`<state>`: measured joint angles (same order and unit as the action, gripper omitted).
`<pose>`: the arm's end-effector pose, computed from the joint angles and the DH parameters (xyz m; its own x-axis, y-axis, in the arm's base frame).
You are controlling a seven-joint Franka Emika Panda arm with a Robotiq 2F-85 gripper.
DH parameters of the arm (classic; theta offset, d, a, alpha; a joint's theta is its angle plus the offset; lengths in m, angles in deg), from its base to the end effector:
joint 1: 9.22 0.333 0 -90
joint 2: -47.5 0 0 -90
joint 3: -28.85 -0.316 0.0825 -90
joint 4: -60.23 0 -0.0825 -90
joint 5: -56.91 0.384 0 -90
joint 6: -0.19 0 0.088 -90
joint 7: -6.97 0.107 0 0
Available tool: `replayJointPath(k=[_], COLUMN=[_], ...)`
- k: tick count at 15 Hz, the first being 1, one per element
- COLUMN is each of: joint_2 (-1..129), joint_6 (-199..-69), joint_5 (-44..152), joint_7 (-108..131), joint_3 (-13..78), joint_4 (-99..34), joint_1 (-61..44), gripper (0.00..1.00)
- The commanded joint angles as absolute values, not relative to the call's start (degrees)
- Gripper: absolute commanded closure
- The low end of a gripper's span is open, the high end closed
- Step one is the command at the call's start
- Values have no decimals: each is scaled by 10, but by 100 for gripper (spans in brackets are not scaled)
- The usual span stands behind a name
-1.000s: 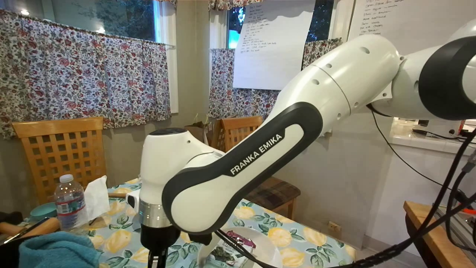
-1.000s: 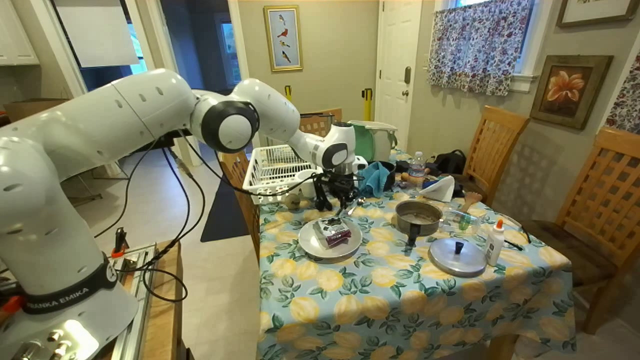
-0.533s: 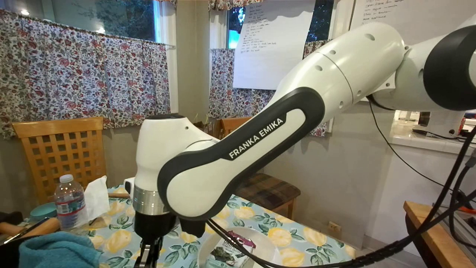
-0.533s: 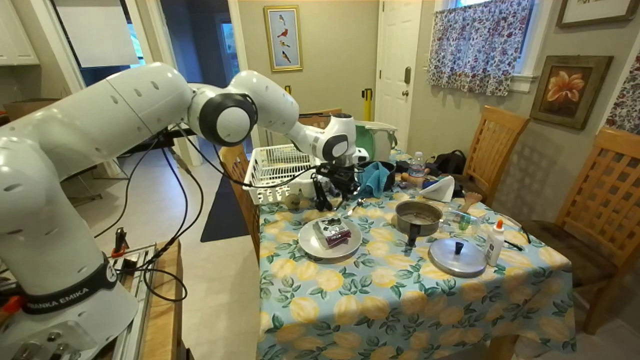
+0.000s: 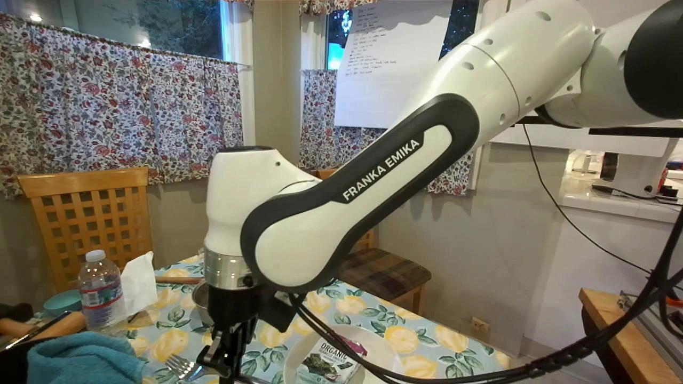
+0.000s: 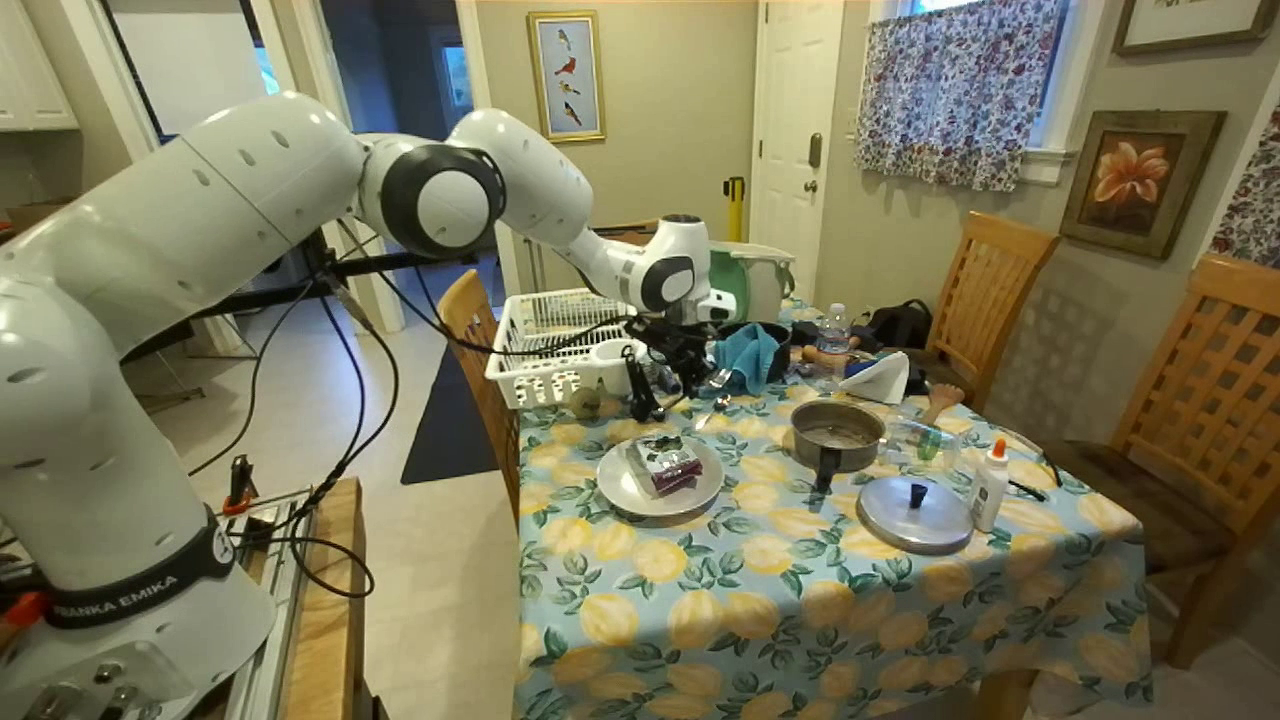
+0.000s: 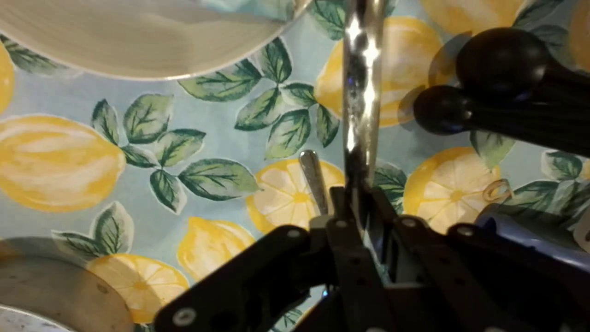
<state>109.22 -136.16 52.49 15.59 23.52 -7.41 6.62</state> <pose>0.7234 0.2564 0.1368 0.9697 0.2119 0.1212 0.2181 -0.9751 -0.0407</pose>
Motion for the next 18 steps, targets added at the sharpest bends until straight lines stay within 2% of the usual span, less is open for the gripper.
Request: replayJointPath(k=[1, 9, 14, 18], joint_2=[1012, 918, 873, 838], joint_6=[-1419, -1575, -1681, -1702], joint_5=[537, 568, 640, 677], joint_7=[230, 338, 346, 339], joint_3=[246, 287, 270, 273], joint_4=[-205, -411, -500, -556], joint_1=[66, 88, 69, 67], gripper=[96, 96, 96, 96])
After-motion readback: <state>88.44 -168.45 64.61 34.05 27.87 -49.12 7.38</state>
